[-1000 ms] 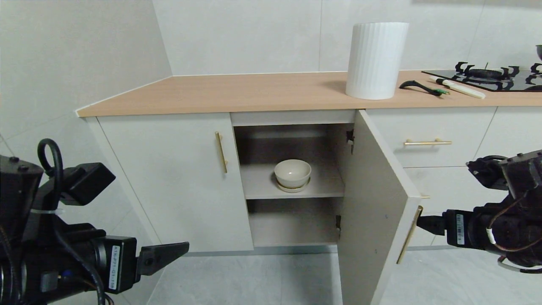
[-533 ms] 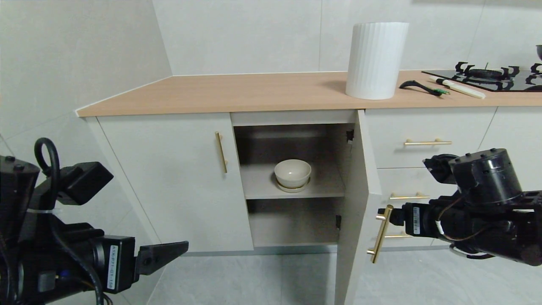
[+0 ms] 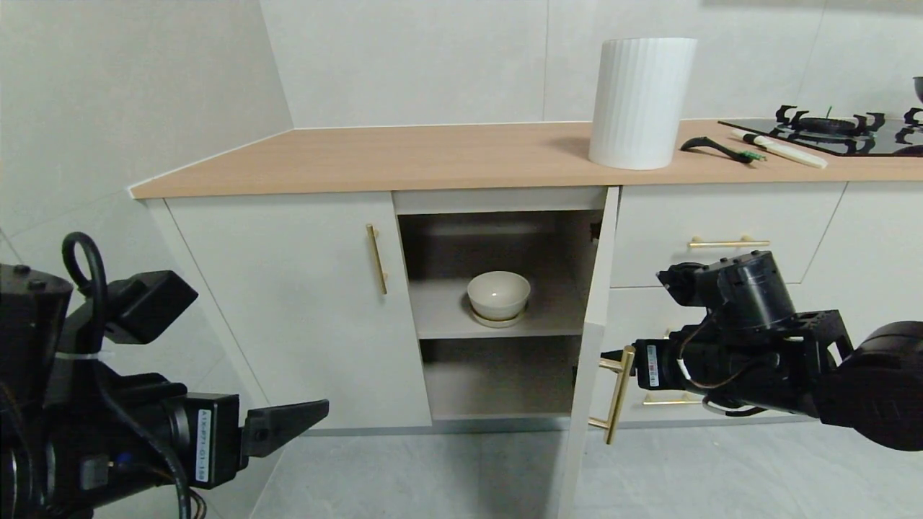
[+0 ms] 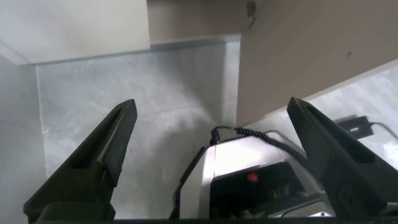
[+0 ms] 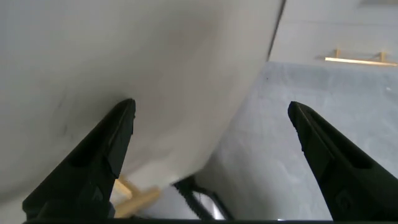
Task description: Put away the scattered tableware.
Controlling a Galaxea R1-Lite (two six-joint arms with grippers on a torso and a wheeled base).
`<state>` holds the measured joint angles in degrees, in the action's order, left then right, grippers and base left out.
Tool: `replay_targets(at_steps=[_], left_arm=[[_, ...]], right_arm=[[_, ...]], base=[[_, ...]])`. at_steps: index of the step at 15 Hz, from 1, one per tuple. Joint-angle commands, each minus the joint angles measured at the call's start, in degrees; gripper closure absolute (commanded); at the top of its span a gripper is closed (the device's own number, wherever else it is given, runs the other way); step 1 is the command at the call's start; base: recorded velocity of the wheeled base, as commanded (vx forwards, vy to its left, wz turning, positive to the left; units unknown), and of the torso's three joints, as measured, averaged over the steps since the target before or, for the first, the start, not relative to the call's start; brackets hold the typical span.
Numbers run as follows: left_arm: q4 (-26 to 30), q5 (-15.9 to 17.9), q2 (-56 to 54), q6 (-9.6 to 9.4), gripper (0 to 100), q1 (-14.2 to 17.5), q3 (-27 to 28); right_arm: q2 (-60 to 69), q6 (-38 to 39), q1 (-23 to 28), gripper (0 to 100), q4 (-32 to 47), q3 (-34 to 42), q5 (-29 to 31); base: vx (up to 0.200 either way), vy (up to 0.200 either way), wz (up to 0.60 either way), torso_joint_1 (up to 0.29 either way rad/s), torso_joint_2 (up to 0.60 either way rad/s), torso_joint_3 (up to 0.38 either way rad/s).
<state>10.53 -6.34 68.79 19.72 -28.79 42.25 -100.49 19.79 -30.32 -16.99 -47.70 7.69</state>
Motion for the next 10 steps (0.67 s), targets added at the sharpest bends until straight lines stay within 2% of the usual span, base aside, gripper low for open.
replay_targets(at_steps=[1,7,10], left_arm=[[-0.3,0.0,2.0,-0.04,0,0.0,-0.6],[-0.8,-0.1,3.1,-0.12,0,-0.1,-0.9],[-0.8,-0.3,3.2,-0.12,0,0.0,-0.9]], right_arm=[[-3.8,0.3,0.0,0,-3.0,0.6,0.0],[-8.4,2.5,0.0,0,-9.8,0.9,0.3],[-10.9,5.3,0.0,0,-15.6,0.9,0.5]], base=[[0.000,0.000,0.00,0.000,0.00,0.000],[0.000,0.000,0.00,0.000,0.00,0.000],[0.000,0.000,0.00,0.000,0.00,0.000]])
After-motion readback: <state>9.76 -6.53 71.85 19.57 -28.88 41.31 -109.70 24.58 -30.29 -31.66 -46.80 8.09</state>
